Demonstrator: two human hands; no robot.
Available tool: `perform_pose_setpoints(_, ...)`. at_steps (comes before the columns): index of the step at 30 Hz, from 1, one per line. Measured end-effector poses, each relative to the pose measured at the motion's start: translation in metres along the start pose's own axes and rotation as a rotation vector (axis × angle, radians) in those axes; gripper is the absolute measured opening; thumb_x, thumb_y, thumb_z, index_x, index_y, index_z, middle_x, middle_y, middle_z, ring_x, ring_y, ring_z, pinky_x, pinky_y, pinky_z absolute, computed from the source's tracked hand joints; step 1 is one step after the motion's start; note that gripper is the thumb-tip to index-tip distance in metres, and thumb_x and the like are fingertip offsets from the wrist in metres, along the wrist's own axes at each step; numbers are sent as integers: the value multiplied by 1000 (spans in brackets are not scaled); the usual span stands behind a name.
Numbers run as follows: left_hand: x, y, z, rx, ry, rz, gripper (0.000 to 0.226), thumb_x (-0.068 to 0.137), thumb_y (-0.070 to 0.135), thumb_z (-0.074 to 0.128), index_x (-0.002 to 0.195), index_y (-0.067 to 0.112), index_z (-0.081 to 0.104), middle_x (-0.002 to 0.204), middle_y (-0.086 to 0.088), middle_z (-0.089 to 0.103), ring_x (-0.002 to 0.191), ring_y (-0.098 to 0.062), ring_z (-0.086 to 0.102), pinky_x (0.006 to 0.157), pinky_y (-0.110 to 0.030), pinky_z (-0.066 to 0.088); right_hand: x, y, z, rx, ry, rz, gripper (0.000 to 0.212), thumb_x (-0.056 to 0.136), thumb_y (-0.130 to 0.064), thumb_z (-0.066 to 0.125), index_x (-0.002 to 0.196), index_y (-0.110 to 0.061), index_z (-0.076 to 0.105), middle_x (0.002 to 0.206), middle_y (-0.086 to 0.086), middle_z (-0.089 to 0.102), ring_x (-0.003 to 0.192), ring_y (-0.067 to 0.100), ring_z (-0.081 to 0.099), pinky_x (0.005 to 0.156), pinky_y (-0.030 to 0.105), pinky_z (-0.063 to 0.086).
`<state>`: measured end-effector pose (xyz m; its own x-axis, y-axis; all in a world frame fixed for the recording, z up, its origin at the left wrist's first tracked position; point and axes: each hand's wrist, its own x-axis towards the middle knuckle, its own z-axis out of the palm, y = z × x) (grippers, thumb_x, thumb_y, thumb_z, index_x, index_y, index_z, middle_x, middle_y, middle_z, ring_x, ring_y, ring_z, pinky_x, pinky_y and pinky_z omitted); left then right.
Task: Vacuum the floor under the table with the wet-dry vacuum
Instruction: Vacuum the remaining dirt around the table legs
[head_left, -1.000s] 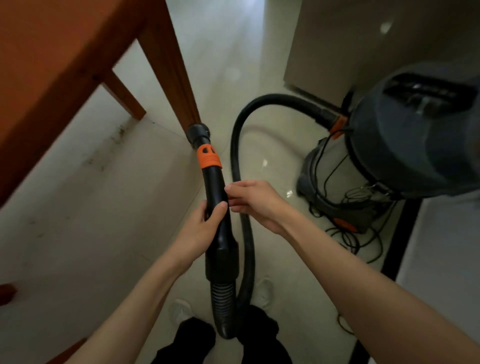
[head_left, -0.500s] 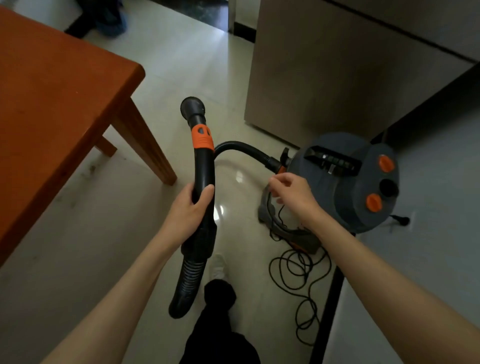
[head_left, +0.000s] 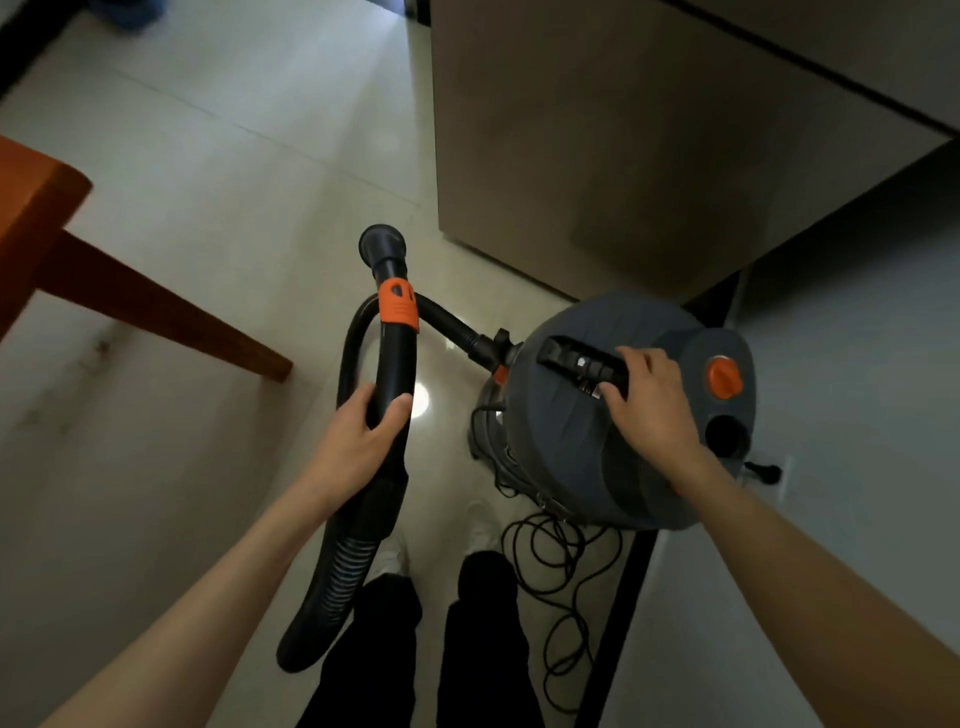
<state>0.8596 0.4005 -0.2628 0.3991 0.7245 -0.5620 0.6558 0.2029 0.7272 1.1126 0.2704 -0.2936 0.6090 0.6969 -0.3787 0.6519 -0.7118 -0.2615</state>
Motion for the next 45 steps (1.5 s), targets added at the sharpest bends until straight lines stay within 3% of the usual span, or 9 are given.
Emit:
perform_pose_setpoints(5,16,8,20,10,75,-63,20,96,30,49,109,14,51,88,-9,60,68,-13,57,54,-18,44,31,29,17,-211,-158,-121,57,97,-34,49,145,-10,31,130,17,47,118,33,44,98,40,34)
perform_pose_setpoints(9,23,9,18,-21,132,-101,20,95,32,48,106,17,52,91,-13,62,79,-27,62,70,-40,51,34,34,28,-196,-98,-149,50,96,-31,51,140,-9,40,116,20,51,107,36,46,91,44,34)
perform_pose_setpoints(12,27,7,13,-29,160,-130,18,96,33,48,107,19,52,89,-11,62,81,-30,63,76,-47,52,39,32,29,-180,-104,-164,48,96,-29,51,138,-7,42,114,21,52,105,36,46,90,44,34)
perform_pose_setpoints(15,29,6,8,-36,193,-148,23,95,33,49,110,15,52,85,-8,61,74,-27,62,67,-41,53,49,19,29,-128,-101,-171,47,97,-30,49,139,-9,39,119,18,50,109,32,43,94,42,31)
perform_pose_setpoints(23,42,7,-13,-60,259,-159,18,94,35,50,106,21,53,88,-5,61,81,-28,62,76,-44,51,100,-39,28,-48,-86,-200,52,99,-33,43,144,-9,31,130,18,45,120,33,39,100,43,27)
perform_pose_setpoints(33,86,18,-58,-207,377,-111,12,95,33,49,103,24,51,87,-4,59,78,-21,59,70,-37,49,167,-123,27,-3,-70,-200,53,99,-32,44,144,-8,30,136,19,42,125,34,38,102,45,26)
perform_pose_setpoints(39,120,27,-86,-254,394,-124,8,94,31,50,90,24,51,81,-4,57,70,-17,57,61,-29,47,203,-180,27,18,-76,-211,52,99,-34,45,143,-10,32,134,17,44,125,33,40,104,46,28)
perform_pose_setpoints(41,127,26,-95,-261,393,-138,8,94,32,51,89,25,51,83,-7,58,72,-19,58,63,-30,48,216,-198,24,8,-96,-215,54,99,-35,44,144,-9,30,134,17,45,124,33,42,103,46,31)
perform_pose_setpoints(45,140,25,-112,-259,421,-159,11,94,31,51,97,21,53,82,-3,58,71,-14,56,57,-19,44,245,-235,17,-93,-120,-244,48,99,-38,42,135,-7,36,124,20,51,112,37,52,89,43,41)
